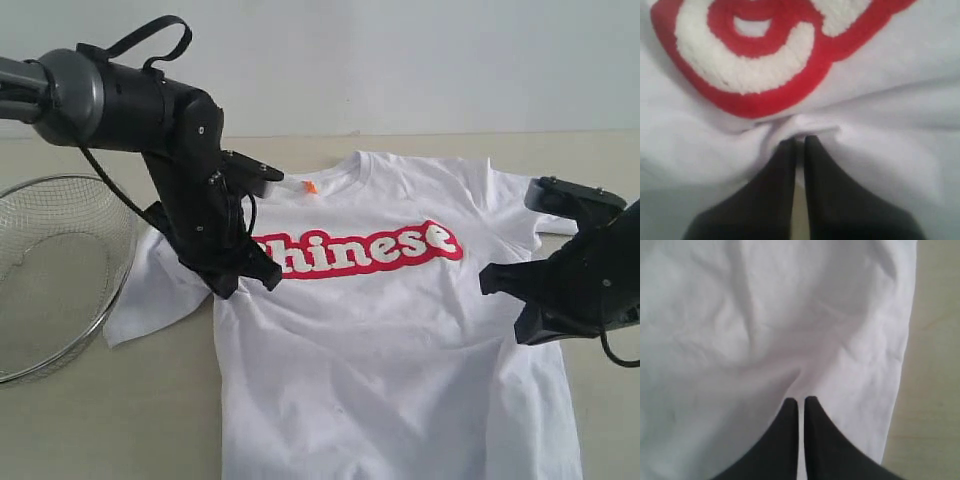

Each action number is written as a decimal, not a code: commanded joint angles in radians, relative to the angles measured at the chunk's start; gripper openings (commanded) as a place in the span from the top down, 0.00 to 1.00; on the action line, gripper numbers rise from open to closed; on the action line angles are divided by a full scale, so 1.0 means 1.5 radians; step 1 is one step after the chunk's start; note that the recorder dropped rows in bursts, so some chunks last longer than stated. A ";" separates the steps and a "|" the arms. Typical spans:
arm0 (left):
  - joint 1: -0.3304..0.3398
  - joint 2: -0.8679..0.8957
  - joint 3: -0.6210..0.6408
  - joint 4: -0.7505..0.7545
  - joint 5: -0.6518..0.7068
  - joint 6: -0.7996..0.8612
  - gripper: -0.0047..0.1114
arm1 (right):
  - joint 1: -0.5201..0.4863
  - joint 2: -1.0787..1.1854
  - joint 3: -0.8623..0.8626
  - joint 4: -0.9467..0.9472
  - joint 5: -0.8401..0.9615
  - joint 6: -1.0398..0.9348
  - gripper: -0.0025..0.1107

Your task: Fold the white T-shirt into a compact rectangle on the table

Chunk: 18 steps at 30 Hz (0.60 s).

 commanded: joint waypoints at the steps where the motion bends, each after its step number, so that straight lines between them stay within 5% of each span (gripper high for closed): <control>1: 0.003 -0.019 -0.005 -0.075 0.042 0.065 0.92 | -0.006 0.011 -0.003 -0.033 -0.011 0.017 0.98; 11: -0.001 -0.131 -0.003 -0.241 0.081 0.169 0.92 | -0.006 0.093 -0.003 -0.041 -0.040 0.022 0.98; 18: -0.010 -0.174 0.022 -0.254 0.075 0.172 0.92 | -0.027 0.111 -0.004 -0.045 -0.039 0.024 0.98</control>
